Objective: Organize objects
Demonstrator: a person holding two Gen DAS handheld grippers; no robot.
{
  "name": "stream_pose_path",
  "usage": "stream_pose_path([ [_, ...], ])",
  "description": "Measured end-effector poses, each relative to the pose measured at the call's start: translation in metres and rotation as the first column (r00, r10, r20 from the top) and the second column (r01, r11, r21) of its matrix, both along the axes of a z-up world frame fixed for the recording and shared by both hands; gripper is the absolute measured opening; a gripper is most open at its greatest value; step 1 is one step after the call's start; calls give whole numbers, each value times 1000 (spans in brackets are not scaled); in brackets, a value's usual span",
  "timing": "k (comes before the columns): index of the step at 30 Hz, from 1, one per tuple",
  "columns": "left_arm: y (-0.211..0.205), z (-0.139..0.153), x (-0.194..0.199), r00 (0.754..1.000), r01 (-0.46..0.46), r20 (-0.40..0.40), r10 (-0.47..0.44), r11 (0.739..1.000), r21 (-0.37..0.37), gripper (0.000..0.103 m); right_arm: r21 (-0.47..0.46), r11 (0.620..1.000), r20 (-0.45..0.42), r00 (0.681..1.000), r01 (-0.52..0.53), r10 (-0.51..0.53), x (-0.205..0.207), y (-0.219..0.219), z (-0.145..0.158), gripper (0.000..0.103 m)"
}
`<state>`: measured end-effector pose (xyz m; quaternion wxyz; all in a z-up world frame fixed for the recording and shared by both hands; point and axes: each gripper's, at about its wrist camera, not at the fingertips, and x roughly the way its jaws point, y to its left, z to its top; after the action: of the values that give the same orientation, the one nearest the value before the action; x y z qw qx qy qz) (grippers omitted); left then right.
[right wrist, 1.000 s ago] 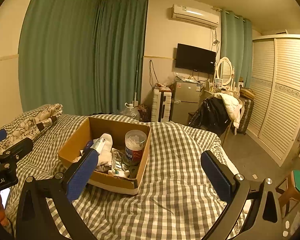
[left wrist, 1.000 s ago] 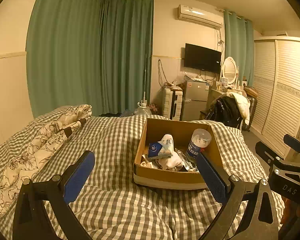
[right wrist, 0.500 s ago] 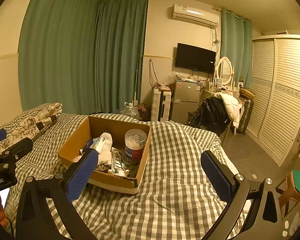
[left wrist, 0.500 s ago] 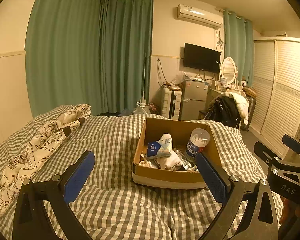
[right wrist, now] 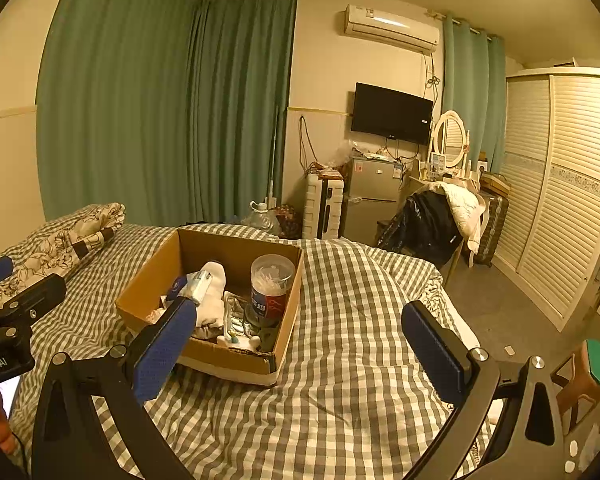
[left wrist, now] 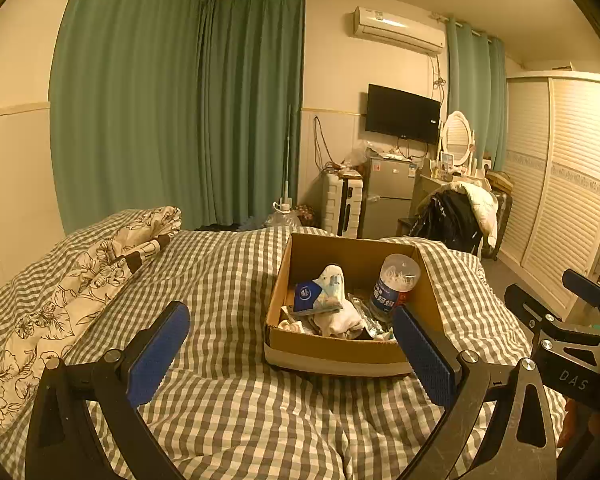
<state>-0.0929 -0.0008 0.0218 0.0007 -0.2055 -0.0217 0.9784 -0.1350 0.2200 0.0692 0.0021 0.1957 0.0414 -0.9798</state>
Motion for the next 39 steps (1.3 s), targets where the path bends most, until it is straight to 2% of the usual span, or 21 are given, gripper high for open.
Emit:
stream_pose_path([
  [39,1,-2,1,1000,3,2,-3,1000,-19,103,13,1000,27,1000,-9,9,-2,-4,-8,103],
])
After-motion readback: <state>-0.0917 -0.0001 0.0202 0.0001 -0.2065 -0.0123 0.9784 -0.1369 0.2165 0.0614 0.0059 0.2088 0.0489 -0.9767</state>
